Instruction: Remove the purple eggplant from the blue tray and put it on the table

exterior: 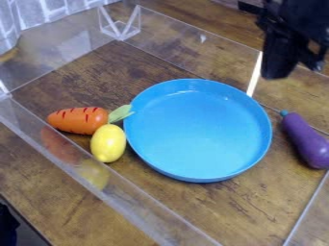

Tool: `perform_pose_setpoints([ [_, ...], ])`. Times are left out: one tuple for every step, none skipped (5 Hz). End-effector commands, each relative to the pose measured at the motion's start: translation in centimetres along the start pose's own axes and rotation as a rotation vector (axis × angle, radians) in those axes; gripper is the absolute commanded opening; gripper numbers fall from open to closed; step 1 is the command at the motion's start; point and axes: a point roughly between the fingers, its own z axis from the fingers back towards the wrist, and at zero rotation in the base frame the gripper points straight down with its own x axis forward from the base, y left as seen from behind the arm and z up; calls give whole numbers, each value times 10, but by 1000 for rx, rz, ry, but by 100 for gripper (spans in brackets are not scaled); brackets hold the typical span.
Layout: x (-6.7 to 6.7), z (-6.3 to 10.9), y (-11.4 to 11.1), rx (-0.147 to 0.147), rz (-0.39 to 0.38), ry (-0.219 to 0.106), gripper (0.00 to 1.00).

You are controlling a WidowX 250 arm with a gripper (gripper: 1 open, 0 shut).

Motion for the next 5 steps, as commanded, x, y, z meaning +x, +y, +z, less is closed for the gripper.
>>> perform_pose_setpoints([
  [-7,44,8,28,18,-105,0],
  [-10,36,17,18,-19,-101,0],
  [-2,32,30,17,-19,-99,100],
  [6,19,41,17,-23,-98,100],
  [1,13,33,25,23,-93,100],
])
